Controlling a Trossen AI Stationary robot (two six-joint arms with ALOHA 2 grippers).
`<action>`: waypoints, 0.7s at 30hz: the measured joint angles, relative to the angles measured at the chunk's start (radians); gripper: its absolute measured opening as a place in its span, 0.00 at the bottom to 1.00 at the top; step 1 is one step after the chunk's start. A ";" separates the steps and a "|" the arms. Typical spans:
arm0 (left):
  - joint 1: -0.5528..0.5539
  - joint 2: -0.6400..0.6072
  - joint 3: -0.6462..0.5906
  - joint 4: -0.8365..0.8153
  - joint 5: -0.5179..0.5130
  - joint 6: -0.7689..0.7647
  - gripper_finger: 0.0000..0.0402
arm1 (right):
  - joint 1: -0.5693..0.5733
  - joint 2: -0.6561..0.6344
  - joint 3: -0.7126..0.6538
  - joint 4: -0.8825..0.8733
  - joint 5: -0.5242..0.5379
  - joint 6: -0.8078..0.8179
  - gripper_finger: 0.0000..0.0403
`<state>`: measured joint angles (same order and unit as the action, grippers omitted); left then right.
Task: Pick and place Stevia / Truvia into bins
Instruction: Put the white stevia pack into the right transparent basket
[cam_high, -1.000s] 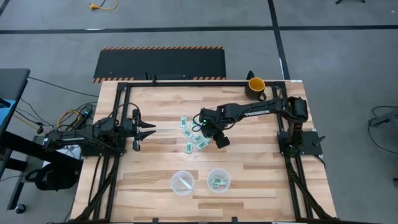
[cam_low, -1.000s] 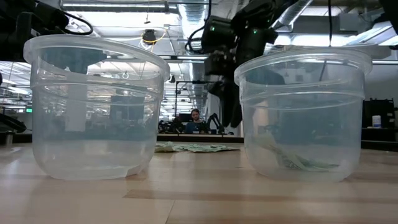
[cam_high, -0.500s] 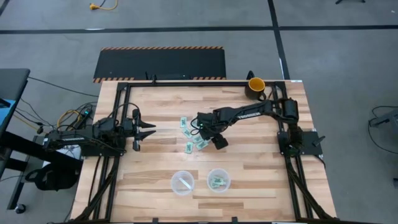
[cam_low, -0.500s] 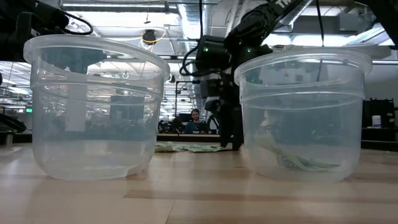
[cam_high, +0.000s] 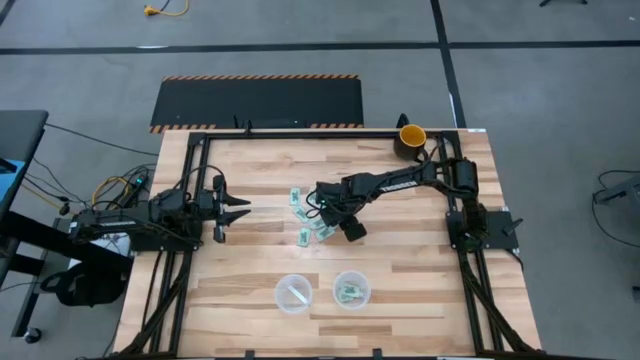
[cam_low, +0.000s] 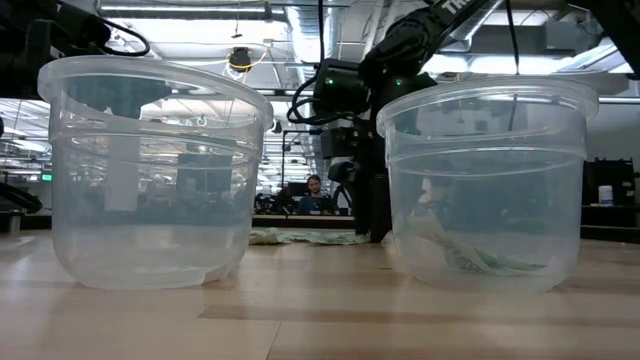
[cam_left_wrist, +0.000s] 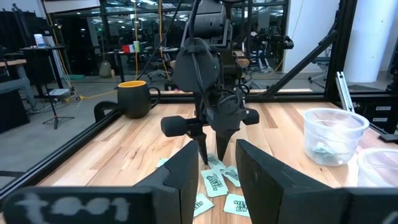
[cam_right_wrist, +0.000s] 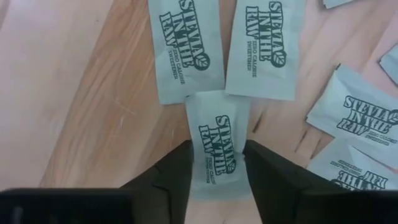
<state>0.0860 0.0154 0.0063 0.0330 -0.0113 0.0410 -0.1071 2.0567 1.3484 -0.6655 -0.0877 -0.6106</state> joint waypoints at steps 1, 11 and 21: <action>0.000 0.000 0.000 0.000 0.000 0.000 0.24 | 0.000 0.000 0.000 -0.003 0.000 0.000 0.32; 0.000 0.000 0.000 0.000 0.000 0.000 0.24 | 0.000 -0.021 -0.003 -0.024 0.004 0.064 0.19; 0.000 0.000 0.000 0.000 0.000 0.000 0.24 | 0.001 -0.102 -0.007 -0.134 0.017 0.121 0.09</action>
<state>0.0856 0.0154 0.0063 0.0334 -0.0110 0.0410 -0.1062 1.9552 1.3415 -0.7992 -0.0704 -0.4897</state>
